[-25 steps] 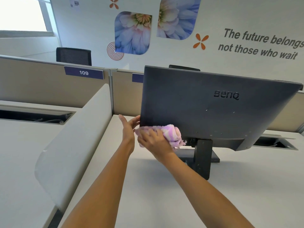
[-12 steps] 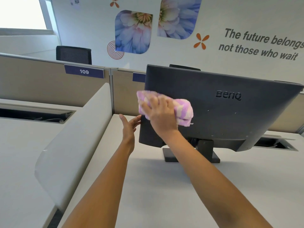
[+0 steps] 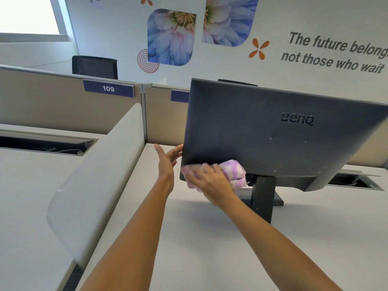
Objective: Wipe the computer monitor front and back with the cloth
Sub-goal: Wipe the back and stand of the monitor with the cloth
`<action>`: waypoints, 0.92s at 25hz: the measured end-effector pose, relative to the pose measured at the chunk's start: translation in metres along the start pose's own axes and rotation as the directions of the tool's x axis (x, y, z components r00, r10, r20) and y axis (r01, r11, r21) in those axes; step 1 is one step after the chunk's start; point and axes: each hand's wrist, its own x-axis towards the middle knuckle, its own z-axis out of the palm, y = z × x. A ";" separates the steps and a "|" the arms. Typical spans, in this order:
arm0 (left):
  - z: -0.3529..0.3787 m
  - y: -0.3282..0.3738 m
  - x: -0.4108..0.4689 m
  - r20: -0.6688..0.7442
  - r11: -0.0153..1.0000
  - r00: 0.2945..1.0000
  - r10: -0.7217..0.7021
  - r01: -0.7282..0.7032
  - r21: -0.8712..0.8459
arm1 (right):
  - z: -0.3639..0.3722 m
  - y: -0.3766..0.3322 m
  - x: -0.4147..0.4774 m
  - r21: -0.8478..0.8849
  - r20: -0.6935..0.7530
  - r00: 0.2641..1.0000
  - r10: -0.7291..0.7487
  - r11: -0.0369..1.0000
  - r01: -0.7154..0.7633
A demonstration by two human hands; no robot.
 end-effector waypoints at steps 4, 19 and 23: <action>0.001 -0.001 0.000 0.008 0.999 1.000 0.001 -0.001 -0.036 | -0.031 0.026 0.051 0.134 -0.280 0.893 0.353 0.935 -0.328; 0.005 0.001 -0.004 -0.041 0.997 0.999 0.010 -0.007 0.071 | 0.011 0.010 -0.034 0.084 0.179 0.983 -0.043 0.996 0.028; 0.009 0.000 -0.006 -0.053 0.996 0.999 0.013 -0.008 0.089 | -0.004 0.046 -0.034 0.165 -0.165 0.941 0.294 0.949 -0.268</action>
